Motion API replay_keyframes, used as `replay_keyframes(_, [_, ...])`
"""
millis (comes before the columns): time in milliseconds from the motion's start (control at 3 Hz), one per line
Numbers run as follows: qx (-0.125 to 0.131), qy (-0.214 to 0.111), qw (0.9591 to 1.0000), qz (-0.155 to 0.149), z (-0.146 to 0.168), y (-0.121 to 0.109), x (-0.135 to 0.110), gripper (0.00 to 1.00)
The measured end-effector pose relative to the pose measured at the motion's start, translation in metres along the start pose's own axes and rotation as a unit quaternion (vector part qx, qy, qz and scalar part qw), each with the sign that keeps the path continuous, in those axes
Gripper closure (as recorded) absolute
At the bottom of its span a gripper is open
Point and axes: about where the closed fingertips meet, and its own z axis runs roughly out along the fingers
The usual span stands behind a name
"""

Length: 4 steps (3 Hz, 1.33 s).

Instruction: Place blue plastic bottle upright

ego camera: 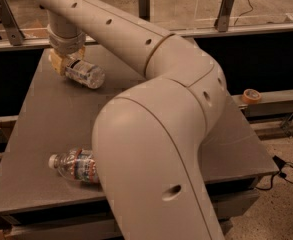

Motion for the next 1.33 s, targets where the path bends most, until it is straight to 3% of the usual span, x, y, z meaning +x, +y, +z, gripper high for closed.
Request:
replay_keyframes(333, [0.000, -0.058, 0.9983, -0.003, -0.039, -0.003, -0.007, 0.85])
replay_keyframes(667, [-0.026, -0.151, 0.9881, -0.020, -0.085, -0.002, -0.004, 1.00])
replay_keyframes(1000, [-0.094, -0.282, 0.9538, -0.044, -0.120, 0.011, 0.002, 1.00])
replay_keyframes(1333, [-0.133, -0.386, 0.9127, -0.021, -0.141, 0.005, 0.003, 1.00])
